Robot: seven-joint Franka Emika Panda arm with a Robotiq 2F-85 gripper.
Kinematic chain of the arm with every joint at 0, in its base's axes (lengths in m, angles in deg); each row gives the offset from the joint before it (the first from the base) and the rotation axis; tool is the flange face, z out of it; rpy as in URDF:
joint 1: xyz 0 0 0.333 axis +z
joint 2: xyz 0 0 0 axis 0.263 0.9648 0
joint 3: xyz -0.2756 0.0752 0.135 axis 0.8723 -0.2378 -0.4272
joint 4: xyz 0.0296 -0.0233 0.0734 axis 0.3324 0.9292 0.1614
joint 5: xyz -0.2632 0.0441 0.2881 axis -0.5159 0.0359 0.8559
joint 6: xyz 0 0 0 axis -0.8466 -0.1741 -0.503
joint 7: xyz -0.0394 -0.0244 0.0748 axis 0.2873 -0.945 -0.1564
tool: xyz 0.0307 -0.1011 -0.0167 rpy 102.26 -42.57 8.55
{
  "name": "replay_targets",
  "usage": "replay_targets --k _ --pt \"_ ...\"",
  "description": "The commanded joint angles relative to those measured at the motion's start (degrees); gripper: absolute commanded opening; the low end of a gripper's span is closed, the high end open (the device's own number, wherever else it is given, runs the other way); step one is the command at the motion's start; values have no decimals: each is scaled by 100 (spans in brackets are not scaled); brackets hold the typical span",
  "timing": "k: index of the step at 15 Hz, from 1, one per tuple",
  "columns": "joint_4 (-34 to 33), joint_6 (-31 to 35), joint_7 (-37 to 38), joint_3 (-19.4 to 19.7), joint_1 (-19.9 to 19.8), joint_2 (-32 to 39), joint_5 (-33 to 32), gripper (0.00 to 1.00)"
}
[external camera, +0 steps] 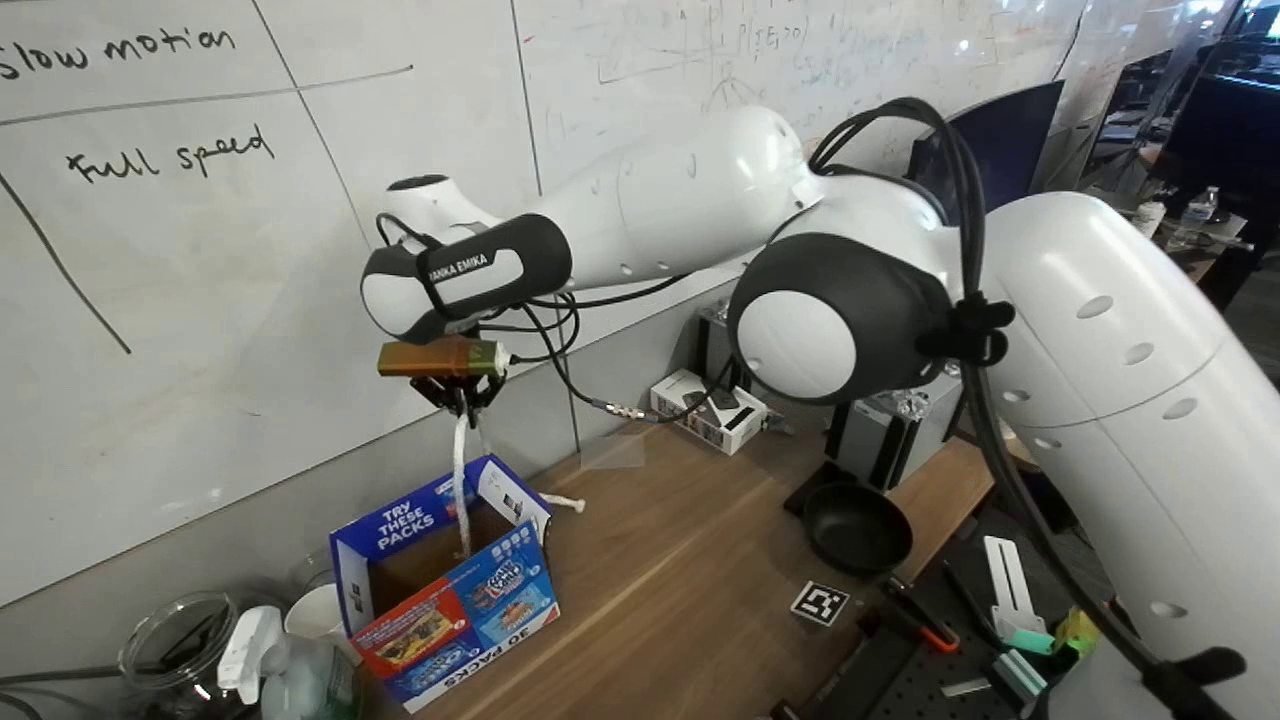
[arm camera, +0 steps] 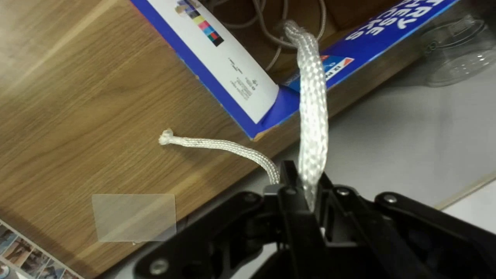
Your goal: Put the ropes in the carton box
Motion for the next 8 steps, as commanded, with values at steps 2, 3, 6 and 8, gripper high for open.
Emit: replay_targets --k 2,3,6,8 --pt "1087 314 154 74 381 -1321 -347 4" --pt "1146 274 193 78 459 -1535 -442 4" --pt "1751 412 482 85 796 -2309 -863 4" --pt "2094 431 699 48 1019 -2785 -1126 3"
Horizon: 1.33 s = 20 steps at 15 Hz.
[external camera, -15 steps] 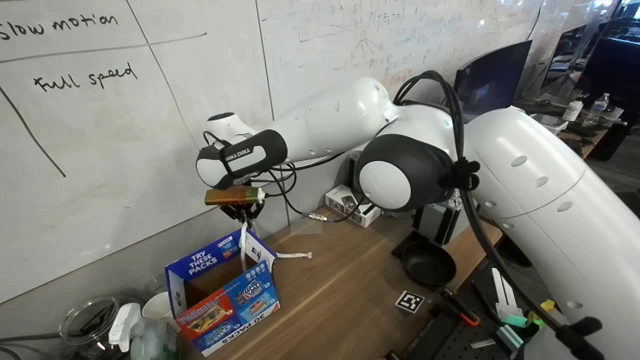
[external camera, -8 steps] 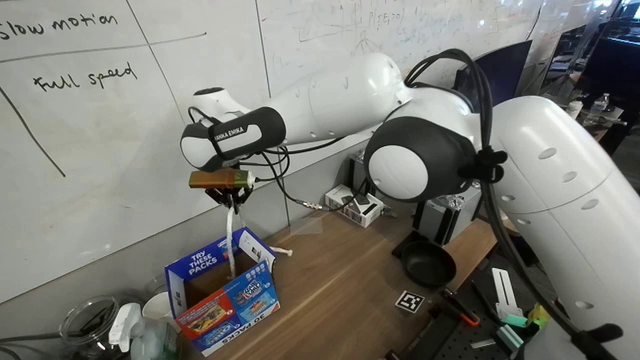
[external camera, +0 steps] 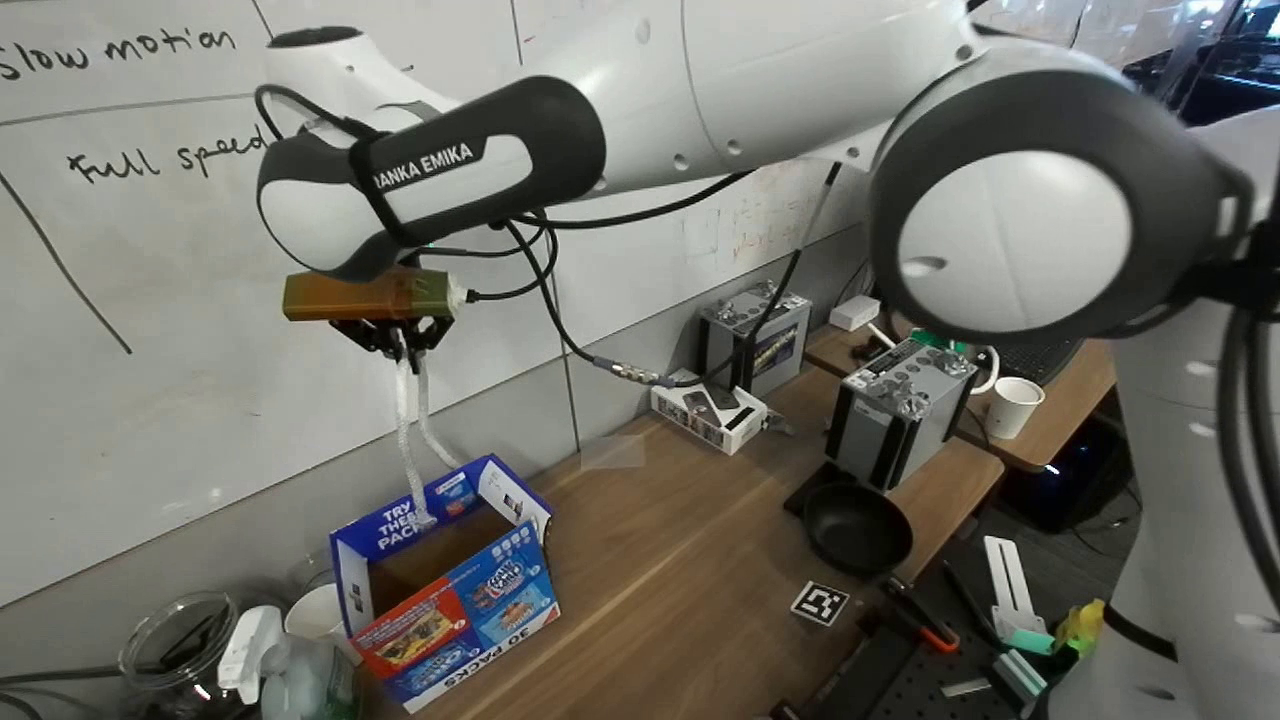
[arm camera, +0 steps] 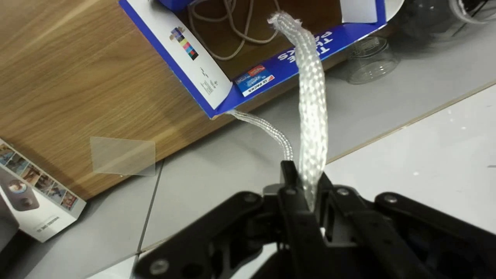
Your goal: Put the ropes in the carton box
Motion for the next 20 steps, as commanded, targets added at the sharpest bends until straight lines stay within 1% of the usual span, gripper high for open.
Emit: replay_targets --k 1,4,5,9,12,17,20 --pt "1054 249 402 12 377 -1123 -456 4" --pt "1385 205 530 -34 567 -1516 -609 3" --pt "1414 145 598 -319 373 -1560 -716 3" --pt "1709 184 595 -570 189 -1679 -709 4" --pt "1792 130 728 -675 169 -1782 -871 3" --pt "1803 42 1178 -894 216 -2057 -1330 3" --pt "1841 28 1311 -1044 169 -2164 -1432 3"
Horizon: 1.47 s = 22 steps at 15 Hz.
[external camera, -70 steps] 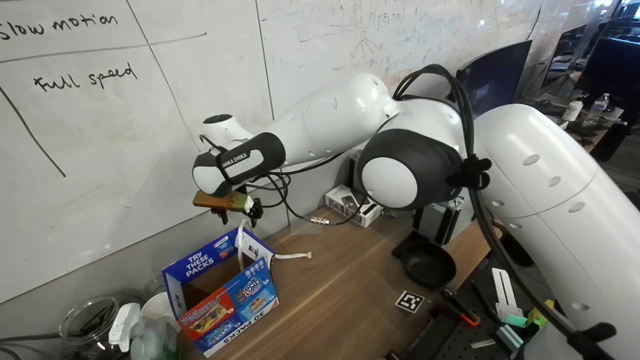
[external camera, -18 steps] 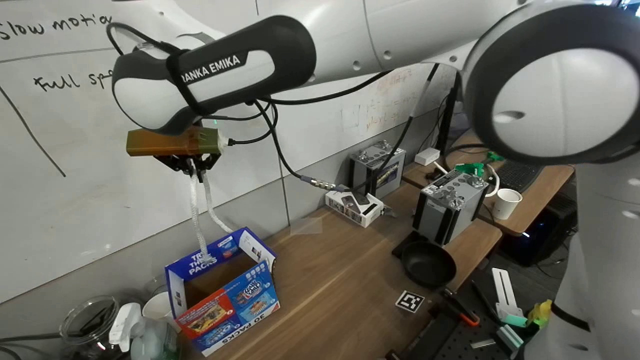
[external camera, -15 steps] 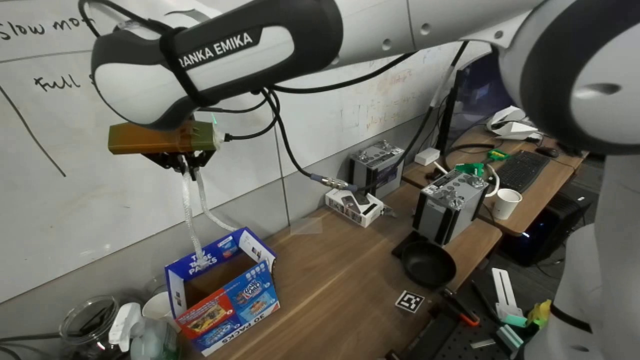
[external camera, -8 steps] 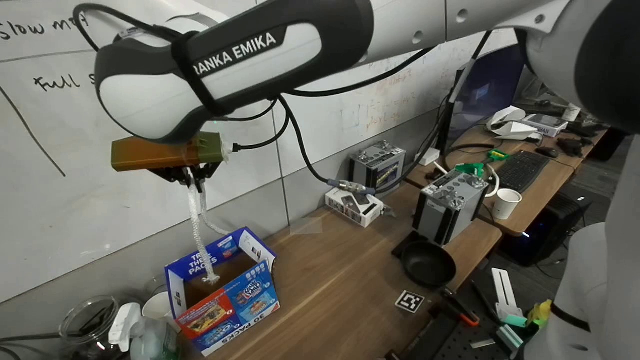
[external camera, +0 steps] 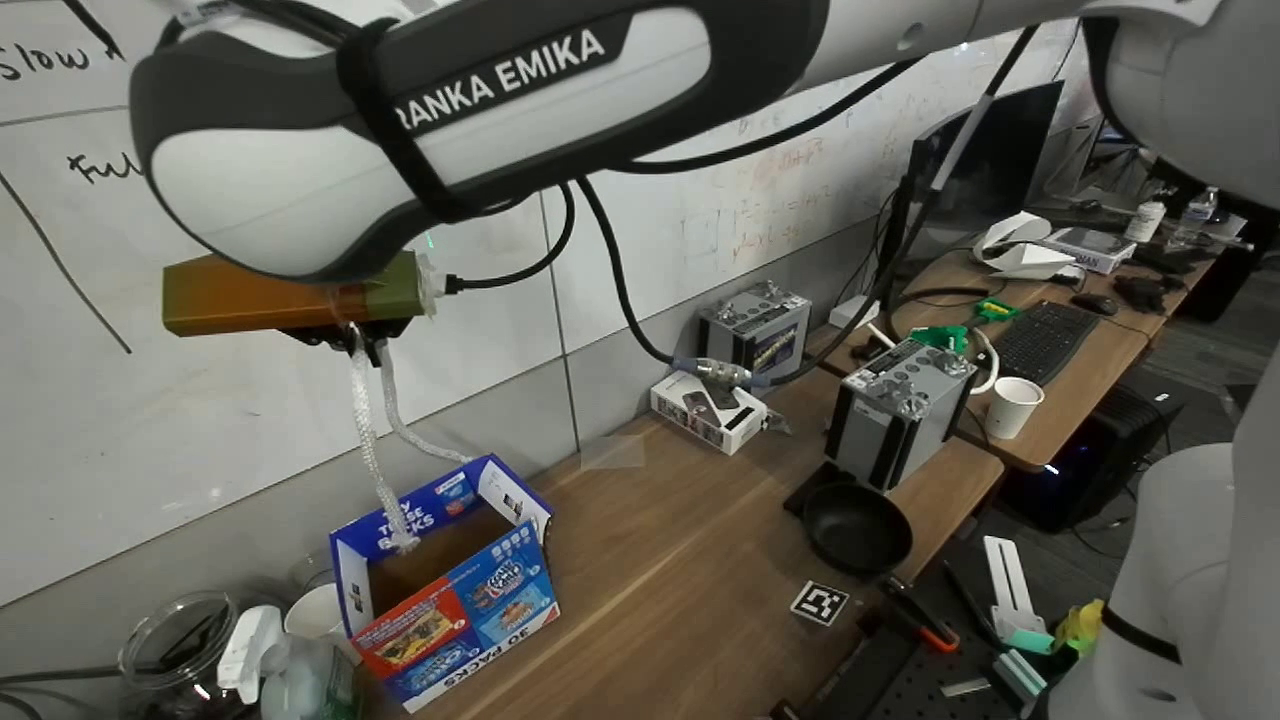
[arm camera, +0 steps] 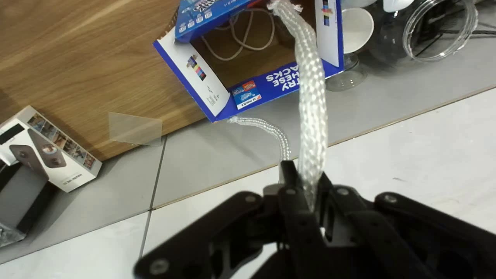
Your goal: Put the ropes in the carton box
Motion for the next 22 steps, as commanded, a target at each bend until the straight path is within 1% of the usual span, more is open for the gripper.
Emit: replay_targets --k 1,2,6,10,13,18,22 --pt "184 0 272 -196 -98 -311 -206 3" --pt "159 1 268 -226 -111 -330 -181 3" --pt "161 -34 503 -323 -94 -463 -439 3" --pt "283 74 380 -378 -198 -543 -265 3" --pt "333 172 365 -373 -276 -423 -227 3" --pt "466 264 569 -334 -354 -161 -277 3" --pt "503 359 692 -312 -340 40 -282 3"
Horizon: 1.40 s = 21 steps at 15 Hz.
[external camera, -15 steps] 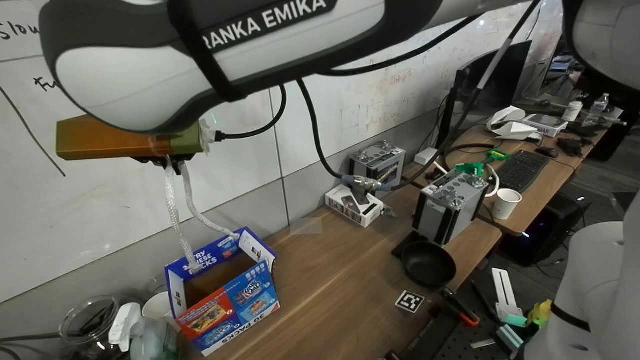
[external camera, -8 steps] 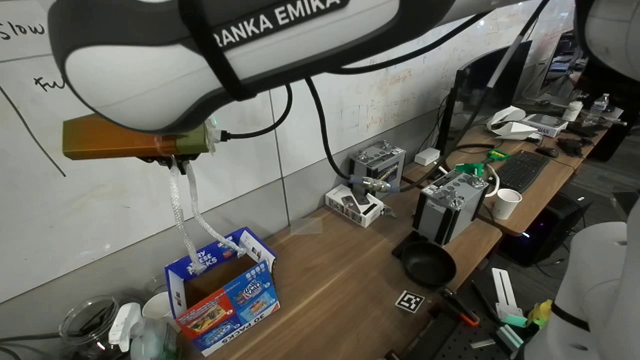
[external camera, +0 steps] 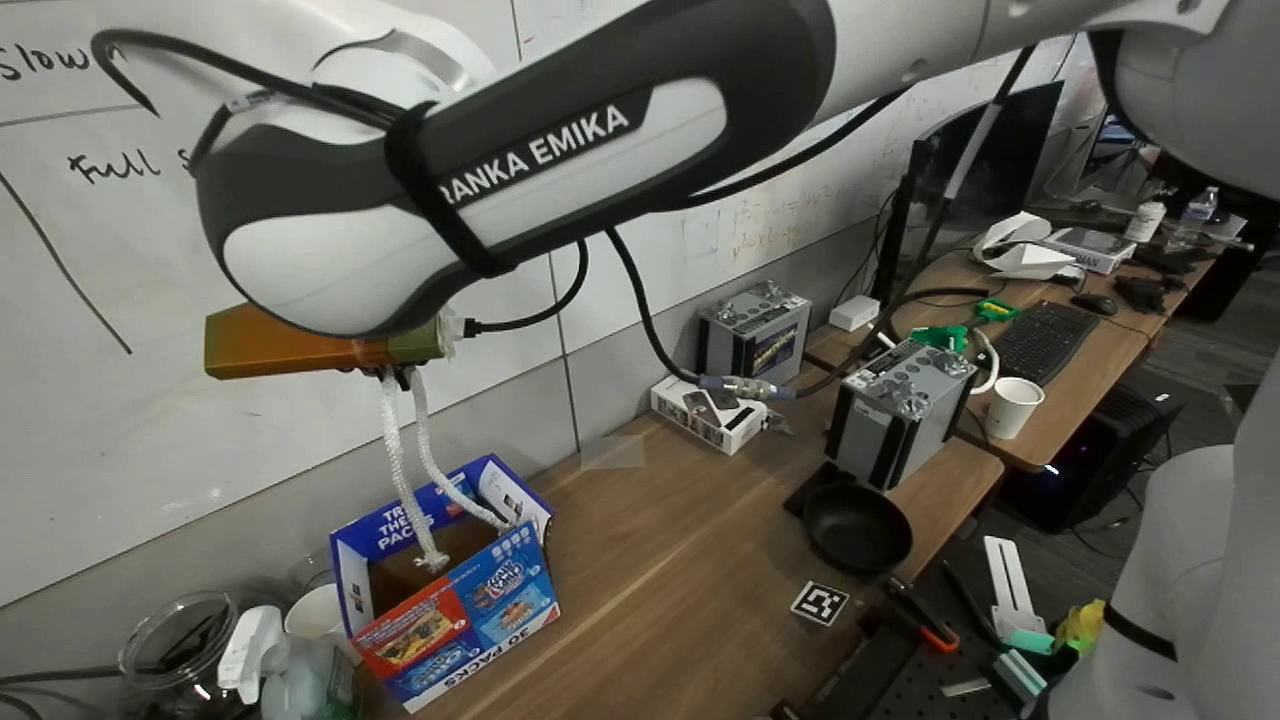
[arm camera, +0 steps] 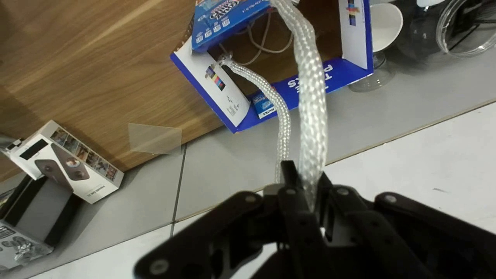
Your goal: Put the ropes in the carton box
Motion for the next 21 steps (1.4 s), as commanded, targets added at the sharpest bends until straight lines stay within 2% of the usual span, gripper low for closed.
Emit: replay_targets --k 1,13,21 --pt "39 230 217 -34 -25 106 -59 3" --pt "-106 1045 553 210 59 823 -130 3" --pt "-440 1043 887 386 257 892 -426 3"
